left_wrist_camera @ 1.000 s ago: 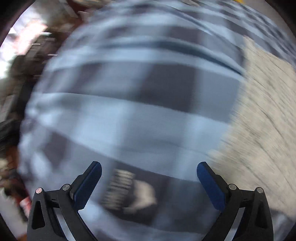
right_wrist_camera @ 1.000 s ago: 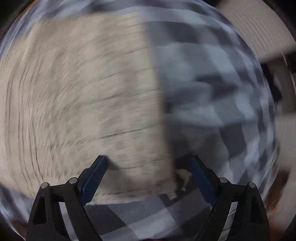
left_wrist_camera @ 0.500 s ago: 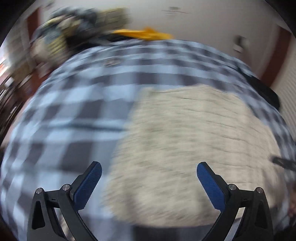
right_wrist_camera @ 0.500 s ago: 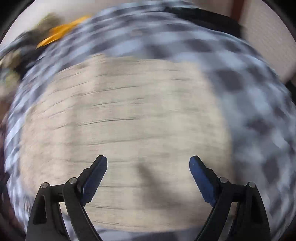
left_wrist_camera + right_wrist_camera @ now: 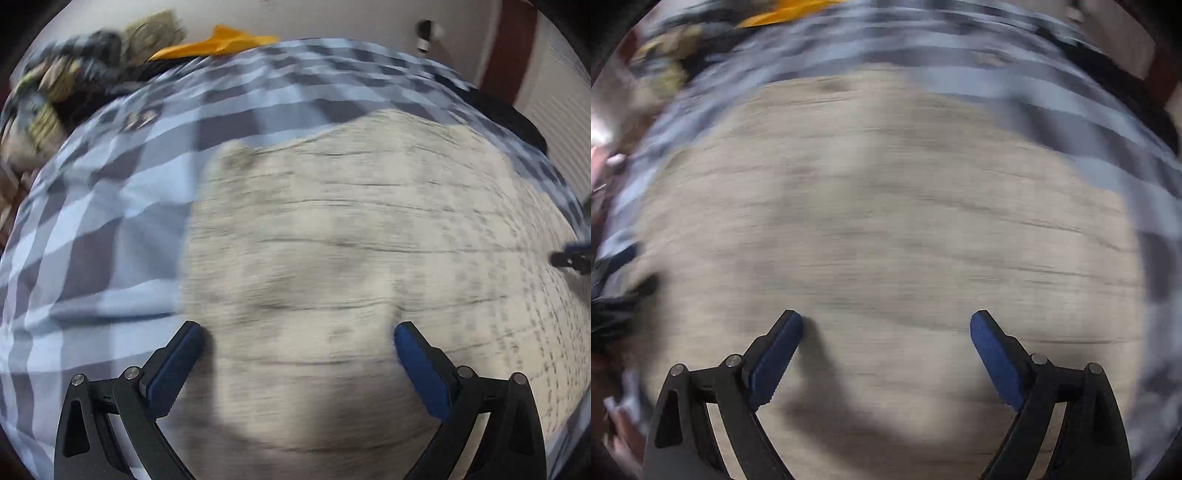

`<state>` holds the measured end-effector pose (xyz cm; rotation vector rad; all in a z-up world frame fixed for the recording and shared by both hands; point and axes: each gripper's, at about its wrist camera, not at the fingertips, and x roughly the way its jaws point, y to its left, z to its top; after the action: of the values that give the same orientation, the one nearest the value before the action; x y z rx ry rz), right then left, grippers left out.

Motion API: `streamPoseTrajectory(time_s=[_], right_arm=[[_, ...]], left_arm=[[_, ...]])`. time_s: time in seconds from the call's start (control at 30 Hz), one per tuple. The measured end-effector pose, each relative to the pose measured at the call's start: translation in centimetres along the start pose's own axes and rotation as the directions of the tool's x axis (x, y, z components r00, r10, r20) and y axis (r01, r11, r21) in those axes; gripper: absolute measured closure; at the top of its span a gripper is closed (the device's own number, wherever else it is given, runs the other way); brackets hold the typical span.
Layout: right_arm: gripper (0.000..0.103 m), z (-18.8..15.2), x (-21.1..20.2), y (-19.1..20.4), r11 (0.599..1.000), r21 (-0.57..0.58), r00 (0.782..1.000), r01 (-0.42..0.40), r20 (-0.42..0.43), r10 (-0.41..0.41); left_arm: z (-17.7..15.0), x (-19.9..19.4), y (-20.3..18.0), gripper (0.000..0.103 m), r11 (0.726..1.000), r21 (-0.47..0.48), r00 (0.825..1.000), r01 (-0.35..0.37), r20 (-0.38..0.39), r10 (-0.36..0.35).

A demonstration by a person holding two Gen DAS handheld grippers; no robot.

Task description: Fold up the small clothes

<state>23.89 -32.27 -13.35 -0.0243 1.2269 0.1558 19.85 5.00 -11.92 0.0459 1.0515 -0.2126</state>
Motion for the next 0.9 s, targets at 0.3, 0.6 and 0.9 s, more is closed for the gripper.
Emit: streamPoseTrajectory(time_s=[0.3,0.6,0.9], right_arm=[[0.012,-2.6,-3.2,-18.9,0.820,0.497,0.958,0.282,-0.108,-0.264],[0.012,5.0,-5.1,-5.5,0.948,0.305,0.970,-0.090,0.242,0.015],[0.011,6.6,2.7,-1.1,0.999,0.029,0.990,-0.019,0.143,0.014]], left_arm=[[-0.1,-5.1,7.3,0.000,0.862,-0.425,0.949,-0.277,0.022,0.316],[6.0,-2.7,-11.0,0.000,0.985,0.044,0.970,0.169,0.169,-0.174],[8.9,6.4,-10.1,0.000,0.990,0.094,0.994,0.105,0.023,-0.107]])
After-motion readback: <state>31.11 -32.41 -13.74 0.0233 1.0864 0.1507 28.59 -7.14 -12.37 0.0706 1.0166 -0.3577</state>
